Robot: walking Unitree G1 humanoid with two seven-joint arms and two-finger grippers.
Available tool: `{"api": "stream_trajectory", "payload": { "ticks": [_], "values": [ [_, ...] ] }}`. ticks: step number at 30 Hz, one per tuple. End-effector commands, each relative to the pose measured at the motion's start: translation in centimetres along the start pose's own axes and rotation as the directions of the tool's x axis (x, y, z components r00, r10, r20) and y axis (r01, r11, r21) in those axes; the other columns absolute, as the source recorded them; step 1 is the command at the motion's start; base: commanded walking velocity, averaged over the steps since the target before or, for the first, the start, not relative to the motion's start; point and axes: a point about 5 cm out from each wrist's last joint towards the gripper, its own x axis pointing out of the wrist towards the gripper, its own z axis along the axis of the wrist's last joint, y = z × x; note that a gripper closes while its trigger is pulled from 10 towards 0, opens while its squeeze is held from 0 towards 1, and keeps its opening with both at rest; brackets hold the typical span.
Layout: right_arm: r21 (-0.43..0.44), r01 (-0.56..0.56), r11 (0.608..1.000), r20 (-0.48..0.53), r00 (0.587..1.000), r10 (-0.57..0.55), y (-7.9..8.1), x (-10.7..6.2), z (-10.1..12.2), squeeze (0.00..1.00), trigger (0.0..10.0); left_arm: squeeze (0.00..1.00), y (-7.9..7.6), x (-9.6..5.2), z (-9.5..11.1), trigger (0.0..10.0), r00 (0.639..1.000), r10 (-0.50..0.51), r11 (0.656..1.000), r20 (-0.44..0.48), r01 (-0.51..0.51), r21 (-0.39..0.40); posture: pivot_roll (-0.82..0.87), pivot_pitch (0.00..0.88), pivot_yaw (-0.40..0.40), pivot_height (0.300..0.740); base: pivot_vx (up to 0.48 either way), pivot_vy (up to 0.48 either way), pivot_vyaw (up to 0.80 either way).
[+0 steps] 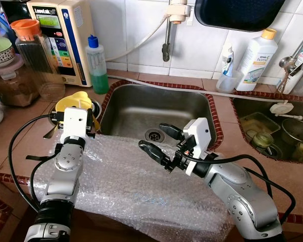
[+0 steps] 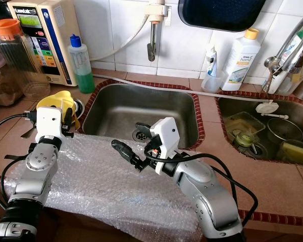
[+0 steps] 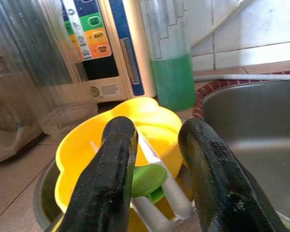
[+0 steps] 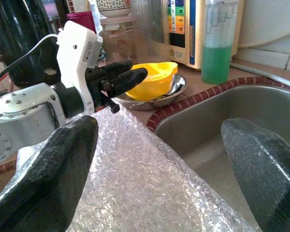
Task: Kitchen organization
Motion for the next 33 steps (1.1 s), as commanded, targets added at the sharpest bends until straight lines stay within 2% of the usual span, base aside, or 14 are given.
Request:
{"api": "stream_trajectory", "payload": {
  "ticks": [1,25,29,30,33],
  "values": [
    [-0.027,-0.02,0.999,0.018,1.0,0.021,0.2,0.0,0.9,0.0,10.0,0.0,0.1,0.4,0.8,0.0,1.0,0.011,1.0,0.03,-0.011,-0.006,0.0,0.0,-0.039,0.74,0.0,0.0,0.0],
    [-0.041,-0.052,0.998,0.007,0.999,0.052,-1.0,-0.3,1.7,0.0,10.0,0.0,1.2,0.7,2.3,0.0,0.988,0.108,0.994,0.112,-0.111,0.017,0.0,0.0,-0.043,0.74,0.0,0.0,0.0],
    [-0.041,-0.046,0.998,0.005,0.999,0.046,-1.1,-0.3,1.7,0.0,10.0,0.0,1.9,0.7,3.5,0.0,0.971,0.152,0.986,0.185,-0.161,0.035,-0.01,0.0,-0.046,0.74,0.0,0.0,0.0],
    [-0.042,-0.042,0.998,0.006,0.999,0.042,-1.1,-0.3,1.7,0.0,10.0,0.0,2.1,0.7,3.9,0.4,0.967,0.16,0.985,0.198,-0.169,0.031,-0.01,0.0,-0.046,0.74,0.0,0.0,0.0],
    [-0.042,-0.031,0.999,0.012,0.999,0.031,-1.2,-0.2,1.7,0.0,10.0,0.0,2.3,1.0,5.1,0.4,0.958,0.165,0.985,0.235,-0.173,0.012,0.0,0.0,-0.048,0.74,0.0,0.0,0.0]
  ]
}}
